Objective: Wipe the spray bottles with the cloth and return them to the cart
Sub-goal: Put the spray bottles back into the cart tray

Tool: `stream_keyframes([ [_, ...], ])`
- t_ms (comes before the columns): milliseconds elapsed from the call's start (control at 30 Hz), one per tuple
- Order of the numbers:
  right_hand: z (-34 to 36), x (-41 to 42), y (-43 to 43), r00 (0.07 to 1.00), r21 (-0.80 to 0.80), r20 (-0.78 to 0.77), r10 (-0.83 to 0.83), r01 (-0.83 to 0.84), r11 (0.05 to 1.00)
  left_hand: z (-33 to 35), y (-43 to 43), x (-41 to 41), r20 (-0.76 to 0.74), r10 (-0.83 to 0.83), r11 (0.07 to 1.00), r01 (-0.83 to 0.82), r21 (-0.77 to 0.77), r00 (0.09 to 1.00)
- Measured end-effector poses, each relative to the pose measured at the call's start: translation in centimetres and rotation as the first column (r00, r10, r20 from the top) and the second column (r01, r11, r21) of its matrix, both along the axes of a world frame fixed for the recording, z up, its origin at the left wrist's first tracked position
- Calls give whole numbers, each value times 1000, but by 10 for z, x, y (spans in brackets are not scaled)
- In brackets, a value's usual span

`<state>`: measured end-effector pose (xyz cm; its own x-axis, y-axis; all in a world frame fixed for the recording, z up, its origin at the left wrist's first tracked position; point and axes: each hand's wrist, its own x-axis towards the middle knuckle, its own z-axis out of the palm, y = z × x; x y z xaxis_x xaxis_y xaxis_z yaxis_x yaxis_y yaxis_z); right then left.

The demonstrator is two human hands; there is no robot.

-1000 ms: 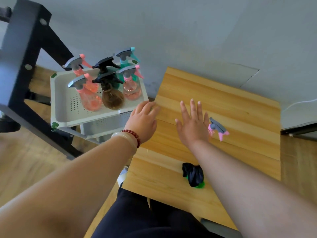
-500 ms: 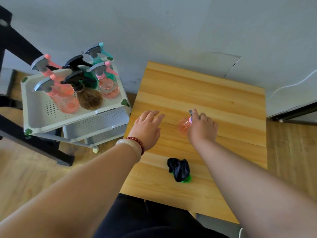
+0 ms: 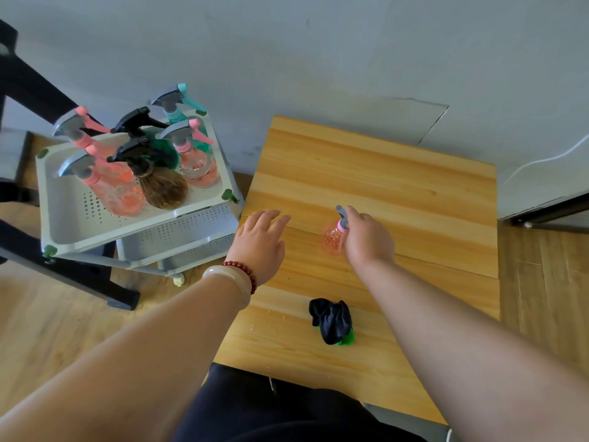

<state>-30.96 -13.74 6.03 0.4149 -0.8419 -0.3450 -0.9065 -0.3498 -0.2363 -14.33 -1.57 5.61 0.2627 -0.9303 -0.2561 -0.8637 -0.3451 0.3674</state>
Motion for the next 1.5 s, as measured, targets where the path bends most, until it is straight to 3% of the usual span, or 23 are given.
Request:
stream_keyframes([
  [233,6,28,3,973,-156,200,113,-82,984,7,7,21,-1,72,997,-72,-42,997],
  [500,24,78,11,817,-398,457,352,-166,902,25,23,58,-27,187,972,-189,-140,982],
  [667,41,118,15,728,-550,465,504,-208,808,40,37,86,-33,260,944,-261,-203,965],
  [967,74,190,51,602,-633,484,635,-261,729,60,75,144,-17,383,887,-373,-271,924],
  [1333,66,288,121,471,-662,510,720,-320,678,56,151,206,-76,520,823,-523,-223,851],
  [1500,58,319,152,474,-620,510,718,-375,689,50,168,228,-172,557,792,-582,-184,812],
])
